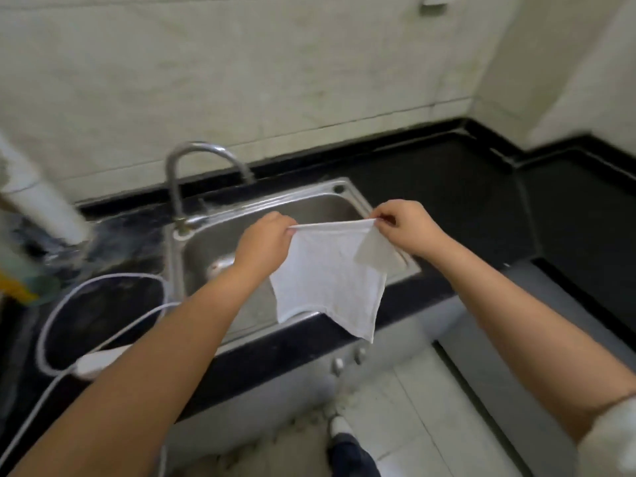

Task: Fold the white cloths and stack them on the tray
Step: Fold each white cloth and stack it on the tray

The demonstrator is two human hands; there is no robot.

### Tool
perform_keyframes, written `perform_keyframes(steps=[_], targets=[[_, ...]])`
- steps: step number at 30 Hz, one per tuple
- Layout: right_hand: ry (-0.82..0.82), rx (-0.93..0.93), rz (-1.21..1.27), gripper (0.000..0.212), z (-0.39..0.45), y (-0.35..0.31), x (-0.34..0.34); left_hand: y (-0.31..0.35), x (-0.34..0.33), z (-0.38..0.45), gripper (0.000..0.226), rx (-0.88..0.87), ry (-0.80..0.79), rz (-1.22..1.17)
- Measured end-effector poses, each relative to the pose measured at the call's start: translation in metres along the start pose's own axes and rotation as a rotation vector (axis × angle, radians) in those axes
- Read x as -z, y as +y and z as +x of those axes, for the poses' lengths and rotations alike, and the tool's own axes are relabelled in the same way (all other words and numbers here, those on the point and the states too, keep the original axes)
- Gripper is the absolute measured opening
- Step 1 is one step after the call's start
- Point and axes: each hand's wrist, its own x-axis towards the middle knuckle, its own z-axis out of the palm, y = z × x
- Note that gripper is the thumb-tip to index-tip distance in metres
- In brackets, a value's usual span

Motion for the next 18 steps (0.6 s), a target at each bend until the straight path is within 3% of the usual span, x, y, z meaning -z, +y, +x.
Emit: perform_keyframes(steps=[6, 11, 15, 18], targets=[[0.231, -0.384, -0.040, 0.023, -0.066, 0.129, 0.104, 0.157, -0.073, 0.074, 0.024, -0.213, -0.161, -0.001], [0.488, -0.673, 0.076, 0.022, -0.108, 0.246, 0.189, 0.299, -0.141, 0.134, 0.024, -0.316, -0.235, -0.165], [0.715, -0.766, 0.038, 0.026, -0.135, 0.325, 0.249, 0.416, -0.189, 0.175, 0.023, -0.423, -0.179, -0.256], [0.799, -0.795, -0.085, 0.028, -0.160, 0.370, 0.283, 0.484, -0.215, 0.197, 0.022, -0.531, -0.114, -0.335]])
